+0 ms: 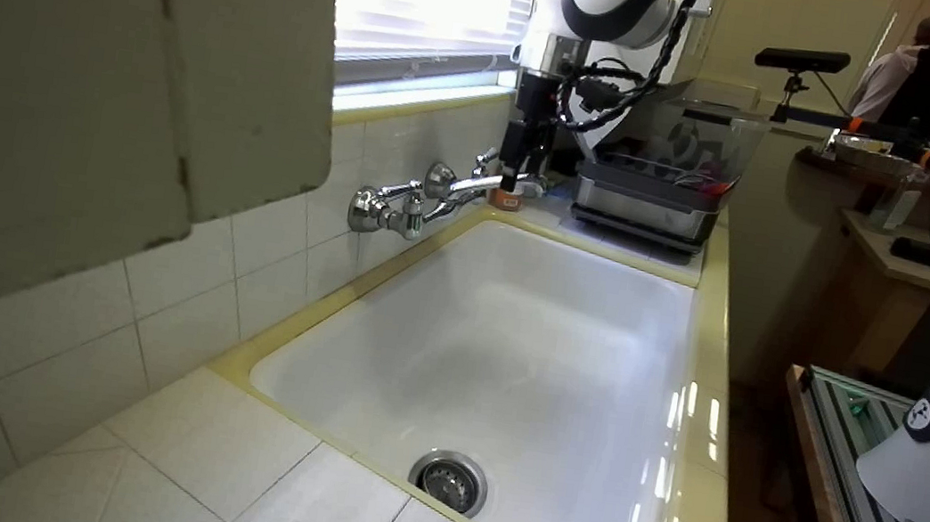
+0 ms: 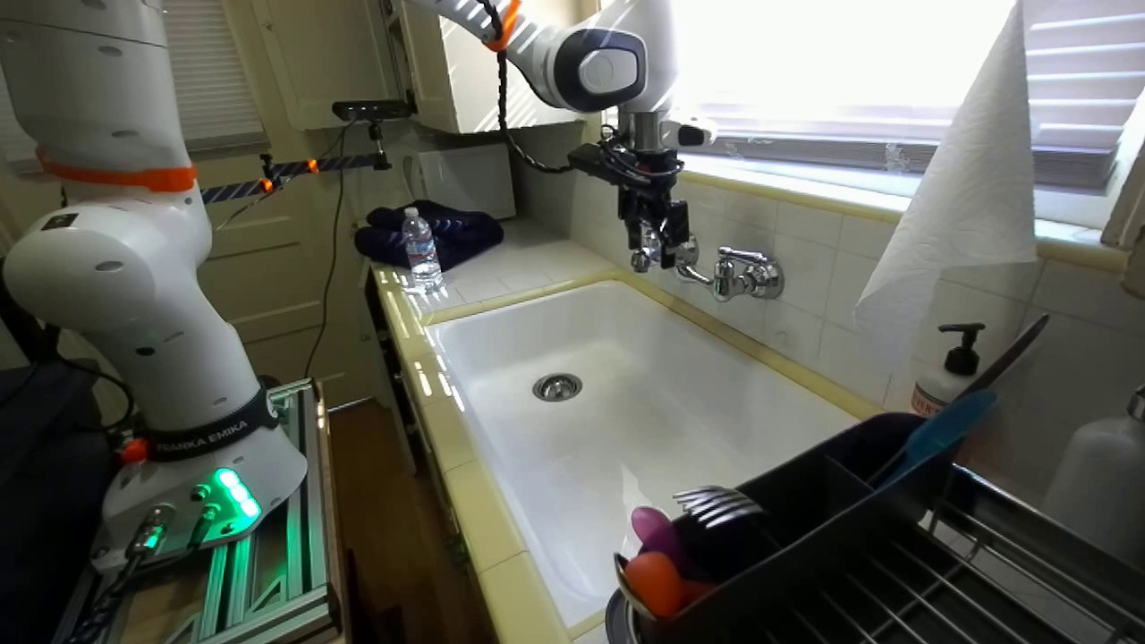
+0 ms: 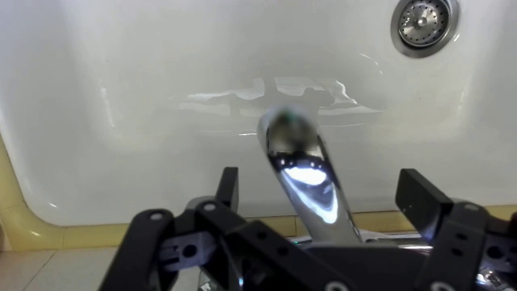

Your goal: Push the faucet handle on the left backwards then push the faucet to the right.

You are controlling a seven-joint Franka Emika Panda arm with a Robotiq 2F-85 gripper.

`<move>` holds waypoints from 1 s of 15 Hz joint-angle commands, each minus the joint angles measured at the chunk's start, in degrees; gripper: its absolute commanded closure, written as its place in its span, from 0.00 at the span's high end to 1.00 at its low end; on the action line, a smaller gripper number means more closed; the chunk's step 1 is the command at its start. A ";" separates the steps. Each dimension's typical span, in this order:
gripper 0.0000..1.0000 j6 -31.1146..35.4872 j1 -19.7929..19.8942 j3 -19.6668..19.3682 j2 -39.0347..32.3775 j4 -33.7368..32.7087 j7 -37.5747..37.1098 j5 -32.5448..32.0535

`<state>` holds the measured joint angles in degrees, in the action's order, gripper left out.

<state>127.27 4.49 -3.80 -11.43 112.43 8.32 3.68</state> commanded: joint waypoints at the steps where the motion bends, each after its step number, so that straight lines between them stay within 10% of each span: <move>1: 1.00 -0.38 0.24 1.43 -1.73 -2.37 2.53 1.82; 15: 1.00 -14.79 0.00 2.94 -5.72 -10.98 -0.65 5.94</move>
<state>116.41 4.96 -1.40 -15.53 104.10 10.62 8.09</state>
